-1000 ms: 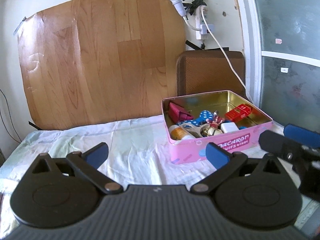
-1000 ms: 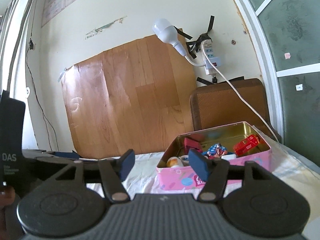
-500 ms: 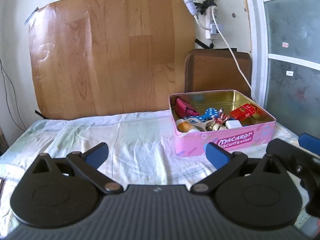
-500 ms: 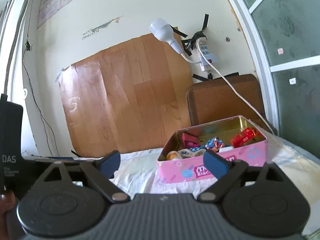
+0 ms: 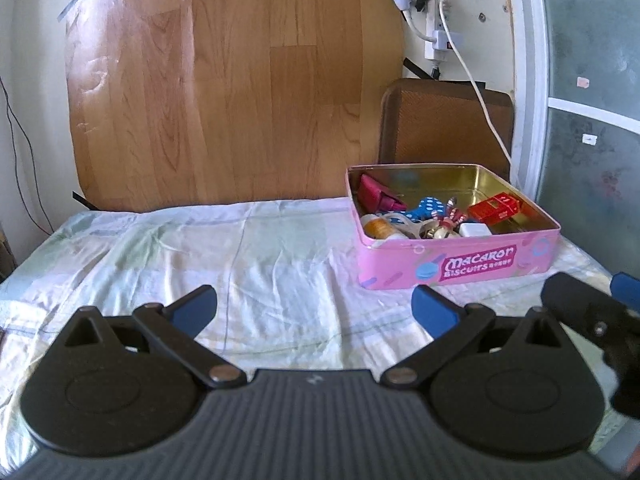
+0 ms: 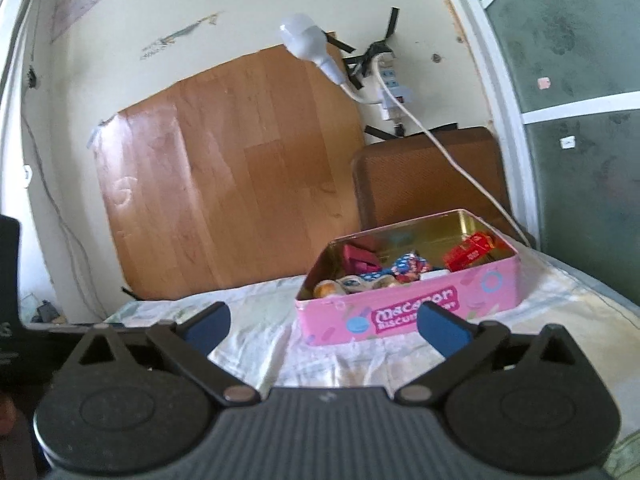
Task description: Organize rigid objects
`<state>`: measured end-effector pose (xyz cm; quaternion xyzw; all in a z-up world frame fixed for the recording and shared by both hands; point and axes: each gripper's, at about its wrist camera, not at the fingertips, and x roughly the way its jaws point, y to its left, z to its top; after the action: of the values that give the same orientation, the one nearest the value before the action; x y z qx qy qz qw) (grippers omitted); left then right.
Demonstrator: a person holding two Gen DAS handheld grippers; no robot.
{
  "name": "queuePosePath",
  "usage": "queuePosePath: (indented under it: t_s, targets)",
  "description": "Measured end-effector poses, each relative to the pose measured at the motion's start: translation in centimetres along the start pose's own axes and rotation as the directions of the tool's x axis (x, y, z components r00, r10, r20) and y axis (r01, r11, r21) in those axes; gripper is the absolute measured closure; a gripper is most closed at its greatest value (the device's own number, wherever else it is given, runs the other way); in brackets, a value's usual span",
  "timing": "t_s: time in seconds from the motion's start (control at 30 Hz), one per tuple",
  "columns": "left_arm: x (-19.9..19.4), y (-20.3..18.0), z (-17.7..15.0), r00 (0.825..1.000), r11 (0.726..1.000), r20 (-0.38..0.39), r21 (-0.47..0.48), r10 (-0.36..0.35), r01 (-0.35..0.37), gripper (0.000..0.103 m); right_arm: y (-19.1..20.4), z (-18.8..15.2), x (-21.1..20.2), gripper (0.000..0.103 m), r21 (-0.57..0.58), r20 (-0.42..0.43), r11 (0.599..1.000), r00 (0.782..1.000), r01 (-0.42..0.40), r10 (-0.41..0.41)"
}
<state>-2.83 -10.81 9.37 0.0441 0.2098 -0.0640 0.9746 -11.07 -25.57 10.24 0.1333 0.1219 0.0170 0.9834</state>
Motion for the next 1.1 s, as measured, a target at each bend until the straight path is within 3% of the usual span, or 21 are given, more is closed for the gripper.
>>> queuePosePath:
  t_s: [0.37,1.1]
  targets:
    - [0.0,-0.1,-0.2,1.0,1.0,-0.004,0.01,-0.001,0.001,0.0,0.0,-0.7,-0.1,0.0,0.028,0.037,0.998,0.997,0.06,-0.061]
    - [0.1,-0.3,-0.7,1.0,0.999,-0.009,0.03,-0.021,0.021,0.0,0.1,-1.2,0.2,0.0,0.039,0.004,0.998,0.999,0.049,-0.049]
